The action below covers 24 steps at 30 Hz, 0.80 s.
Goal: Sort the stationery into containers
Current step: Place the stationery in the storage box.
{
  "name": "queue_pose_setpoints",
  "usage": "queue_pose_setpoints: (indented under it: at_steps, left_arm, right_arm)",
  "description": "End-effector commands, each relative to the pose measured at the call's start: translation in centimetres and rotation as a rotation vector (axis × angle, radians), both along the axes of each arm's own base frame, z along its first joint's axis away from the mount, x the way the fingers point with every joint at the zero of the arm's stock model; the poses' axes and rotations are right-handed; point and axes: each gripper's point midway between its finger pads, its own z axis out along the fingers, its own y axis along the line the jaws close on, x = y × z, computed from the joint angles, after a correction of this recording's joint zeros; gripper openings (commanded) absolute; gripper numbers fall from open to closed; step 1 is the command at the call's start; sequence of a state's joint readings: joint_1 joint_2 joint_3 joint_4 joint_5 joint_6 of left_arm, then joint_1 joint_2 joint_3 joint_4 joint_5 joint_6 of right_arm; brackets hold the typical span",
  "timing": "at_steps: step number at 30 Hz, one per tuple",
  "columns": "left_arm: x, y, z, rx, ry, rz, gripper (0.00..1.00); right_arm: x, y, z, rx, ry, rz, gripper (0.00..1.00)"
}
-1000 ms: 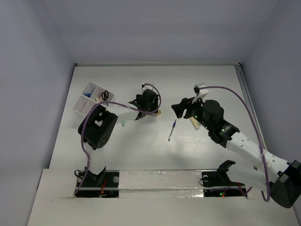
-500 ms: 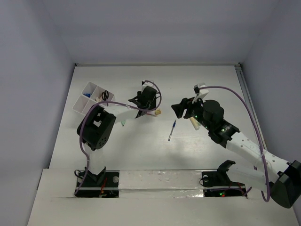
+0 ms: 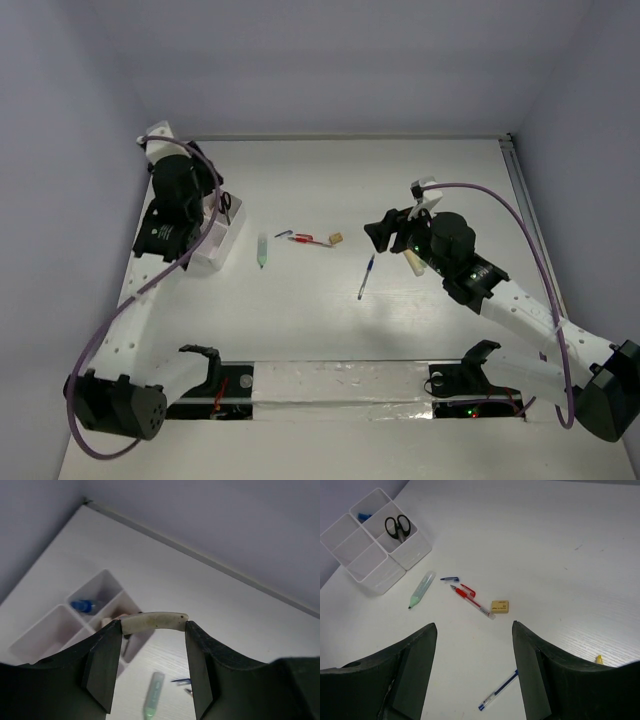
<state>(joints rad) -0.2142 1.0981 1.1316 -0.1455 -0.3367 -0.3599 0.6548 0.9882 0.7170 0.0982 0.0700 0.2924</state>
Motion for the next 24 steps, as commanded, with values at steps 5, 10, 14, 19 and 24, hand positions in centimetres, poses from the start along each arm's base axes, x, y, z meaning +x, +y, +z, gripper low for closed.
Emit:
queue_pose_setpoints:
  at_steps: [5,10,14,19,24]
  left_arm:
    - [-4.7,9.6,-8.0,0.02,0.239,0.233,0.37]
    - [-4.7,12.1,-11.6,-0.023,0.312,0.285,0.37]
    - [-3.9,12.3,-11.9,-0.046,0.304,0.293,0.37]
    - [-2.7,12.2,-12.3,-0.072,0.301,0.284,0.39]
    - [-1.8,12.5,-12.8,-0.073,0.312,0.294,0.41]
  right_arm:
    - [0.0,0.3,1.3,0.038,-0.02,0.017,0.67]
    - [0.1,0.9,0.6,0.03,0.003,0.036,0.67]
    - [0.2,1.2,0.2,0.026,0.019,0.047,0.67]
    - [0.1,1.3,0.2,0.031,0.021,0.051,0.67]
    - [0.1,1.3,0.1,0.026,0.021,0.051,0.67]
